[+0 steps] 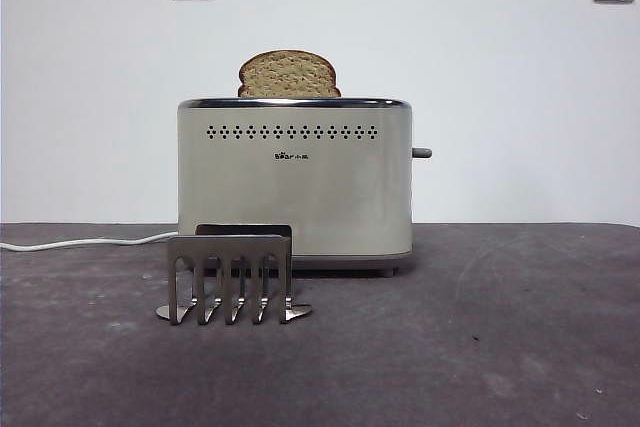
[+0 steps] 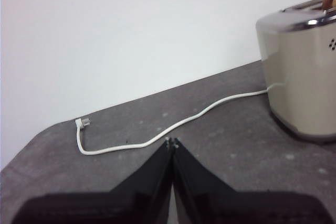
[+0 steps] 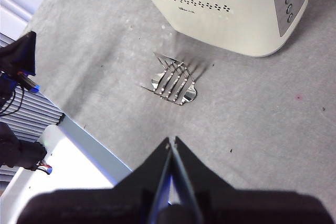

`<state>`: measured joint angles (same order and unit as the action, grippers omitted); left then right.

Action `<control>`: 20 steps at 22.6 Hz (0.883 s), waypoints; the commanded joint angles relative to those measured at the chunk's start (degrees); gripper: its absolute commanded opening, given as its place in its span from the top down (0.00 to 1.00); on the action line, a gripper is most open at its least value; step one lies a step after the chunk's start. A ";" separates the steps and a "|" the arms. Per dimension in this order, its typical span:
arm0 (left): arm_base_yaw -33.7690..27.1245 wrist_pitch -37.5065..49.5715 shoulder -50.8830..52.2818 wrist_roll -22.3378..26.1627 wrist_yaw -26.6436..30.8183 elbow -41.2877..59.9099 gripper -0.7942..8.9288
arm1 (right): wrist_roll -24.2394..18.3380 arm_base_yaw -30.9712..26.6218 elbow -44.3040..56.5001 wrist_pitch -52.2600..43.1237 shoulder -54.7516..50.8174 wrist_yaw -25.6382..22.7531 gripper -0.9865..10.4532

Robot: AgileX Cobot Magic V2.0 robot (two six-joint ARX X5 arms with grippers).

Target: Pick up a slice of bread from the rack,put the bread on the toaster,press the button

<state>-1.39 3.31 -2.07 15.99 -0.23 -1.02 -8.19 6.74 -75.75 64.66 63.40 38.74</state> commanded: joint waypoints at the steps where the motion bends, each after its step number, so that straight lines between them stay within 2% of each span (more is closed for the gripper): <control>1: -0.22 -1.97 1.64 0.09 0.26 0.85 0.92 | -0.46 0.02 0.33 -0.24 -0.02 -0.09 0.91; 5: -0.26 -6.21 1.97 -0.20 0.04 0.85 0.92 | -0.46 0.02 0.33 -0.26 -0.02 -0.09 0.91; 10: -0.26 -13.70 1.97 -4.50 -0.20 0.85 0.92 | -0.46 0.02 0.33 -0.26 -0.02 -0.09 0.91; 15: -0.24 -14.14 1.97 -10.60 -0.72 0.83 0.92 | -0.46 0.02 0.33 -0.24 -0.02 -0.09 0.91; 17: -0.24 -13.94 1.97 -14.40 -1.49 0.83 0.92 | -0.46 0.02 0.33 -0.24 -0.02 -0.09 0.91; 20: -0.24 -13.70 1.97 -14.91 -1.22 0.83 0.92 | -0.46 0.02 0.33 -0.26 -0.02 -0.09 0.91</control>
